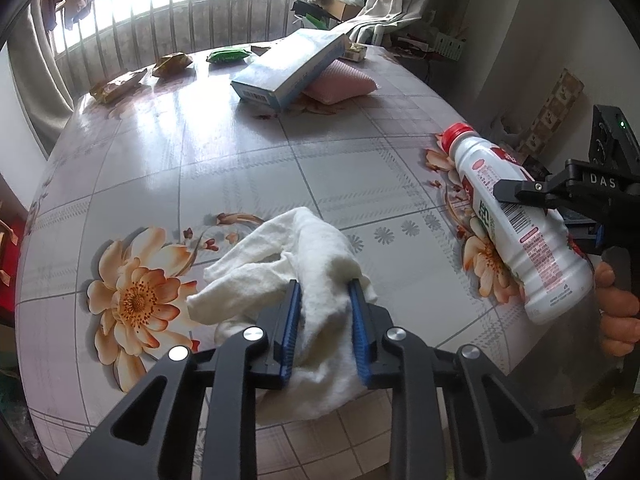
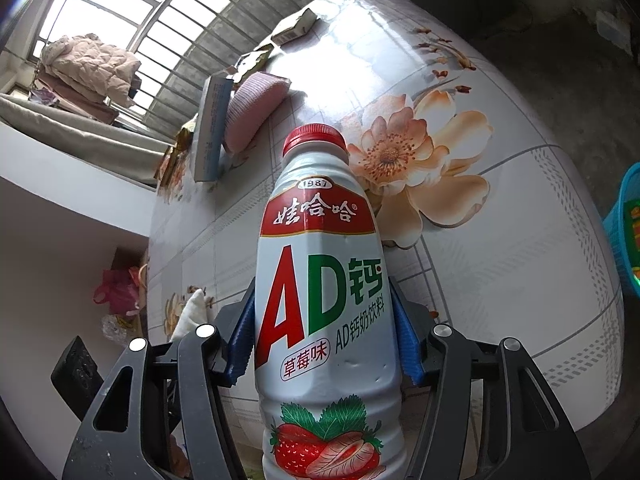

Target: Collect trash

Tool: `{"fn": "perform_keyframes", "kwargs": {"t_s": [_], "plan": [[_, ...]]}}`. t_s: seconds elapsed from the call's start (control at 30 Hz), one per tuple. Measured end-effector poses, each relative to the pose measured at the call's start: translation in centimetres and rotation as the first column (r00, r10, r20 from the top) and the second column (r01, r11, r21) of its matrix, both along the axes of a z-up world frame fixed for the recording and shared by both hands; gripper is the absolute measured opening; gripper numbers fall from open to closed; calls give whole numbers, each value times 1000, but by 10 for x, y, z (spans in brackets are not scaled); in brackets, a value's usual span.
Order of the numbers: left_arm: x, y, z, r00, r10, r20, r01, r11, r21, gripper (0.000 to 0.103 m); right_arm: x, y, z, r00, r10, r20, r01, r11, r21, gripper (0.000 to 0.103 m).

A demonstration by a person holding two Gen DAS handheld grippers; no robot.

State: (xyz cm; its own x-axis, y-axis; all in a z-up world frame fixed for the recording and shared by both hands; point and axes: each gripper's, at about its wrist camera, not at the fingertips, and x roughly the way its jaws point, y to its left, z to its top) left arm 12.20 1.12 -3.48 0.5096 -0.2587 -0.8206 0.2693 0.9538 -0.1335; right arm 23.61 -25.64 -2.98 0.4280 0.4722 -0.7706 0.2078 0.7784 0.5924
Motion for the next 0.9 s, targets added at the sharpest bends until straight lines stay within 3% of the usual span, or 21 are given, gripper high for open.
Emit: {"fn": "perform_keyframes", "kwargs": {"t_s": [0.37, 0.6, 0.77, 0.9], "plan": [[-6, -13, 26, 998, -42, 50, 44, 998, -51, 23, -17, -17, 17, 998, -28, 53, 24, 998, 62, 56], [-10, -61, 52, 984, -158, 87, 163, 985, -54, 23, -48, -55, 28, 987, -115, 109, 102, 987, 120, 56], [-8, -122, 71, 951, -293, 99, 302, 950, -85, 23, -87, -106, 31, 963, -235, 133, 216, 966, 145, 56], [-5, -189, 81, 902, -424, 78, 431, 895, -118, 23, -125, -153, 24, 925, -357, 128, 338, 929, 149, 56]]}}
